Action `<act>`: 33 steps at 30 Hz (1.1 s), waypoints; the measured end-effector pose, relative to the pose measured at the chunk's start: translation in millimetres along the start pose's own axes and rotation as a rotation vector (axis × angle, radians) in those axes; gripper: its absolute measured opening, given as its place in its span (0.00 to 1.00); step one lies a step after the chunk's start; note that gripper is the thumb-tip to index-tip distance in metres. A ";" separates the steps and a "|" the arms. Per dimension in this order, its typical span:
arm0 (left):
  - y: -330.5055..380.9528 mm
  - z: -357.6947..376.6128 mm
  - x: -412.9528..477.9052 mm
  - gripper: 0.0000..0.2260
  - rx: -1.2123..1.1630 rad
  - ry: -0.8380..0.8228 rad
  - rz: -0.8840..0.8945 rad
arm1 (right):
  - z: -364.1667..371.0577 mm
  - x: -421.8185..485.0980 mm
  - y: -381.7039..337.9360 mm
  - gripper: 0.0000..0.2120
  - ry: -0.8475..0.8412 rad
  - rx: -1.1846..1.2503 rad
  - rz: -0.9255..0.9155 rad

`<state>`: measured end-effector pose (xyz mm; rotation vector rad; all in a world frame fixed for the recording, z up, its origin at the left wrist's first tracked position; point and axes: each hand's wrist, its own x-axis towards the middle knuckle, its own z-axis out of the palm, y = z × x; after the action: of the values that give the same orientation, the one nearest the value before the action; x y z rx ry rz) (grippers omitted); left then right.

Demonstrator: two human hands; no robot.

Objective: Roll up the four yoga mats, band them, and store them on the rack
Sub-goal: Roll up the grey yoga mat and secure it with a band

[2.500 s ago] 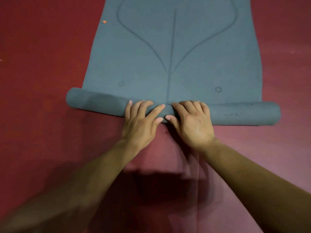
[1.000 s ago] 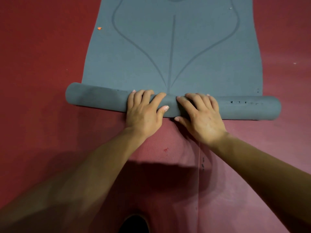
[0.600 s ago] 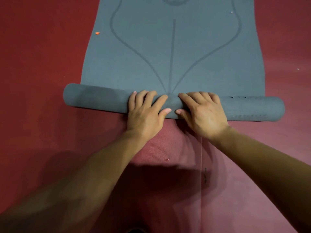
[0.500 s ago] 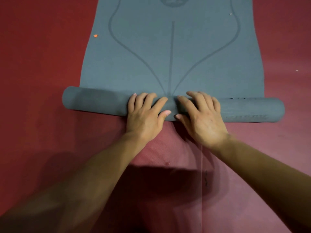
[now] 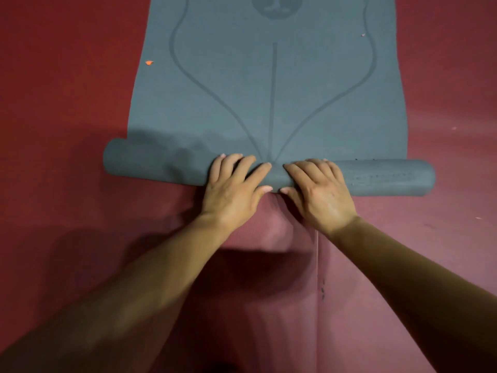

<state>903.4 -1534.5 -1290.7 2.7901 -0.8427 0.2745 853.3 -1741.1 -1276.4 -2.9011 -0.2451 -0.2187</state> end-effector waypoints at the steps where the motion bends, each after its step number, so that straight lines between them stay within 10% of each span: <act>1: 0.1 -4.5 6.9 0.19 -0.011 -0.020 -0.009 | -4.9 4.6 -1.1 0.22 -0.026 0.006 0.027; 33: -18.4 18.2 48.2 0.23 0.086 0.077 0.050 | 17.9 54.6 32.4 0.24 0.171 0.047 -0.071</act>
<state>955.4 -1549.4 -1299.4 2.8188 -0.9040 0.4340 914.7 -1760.0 -1291.3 -2.8091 -0.3189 -0.4635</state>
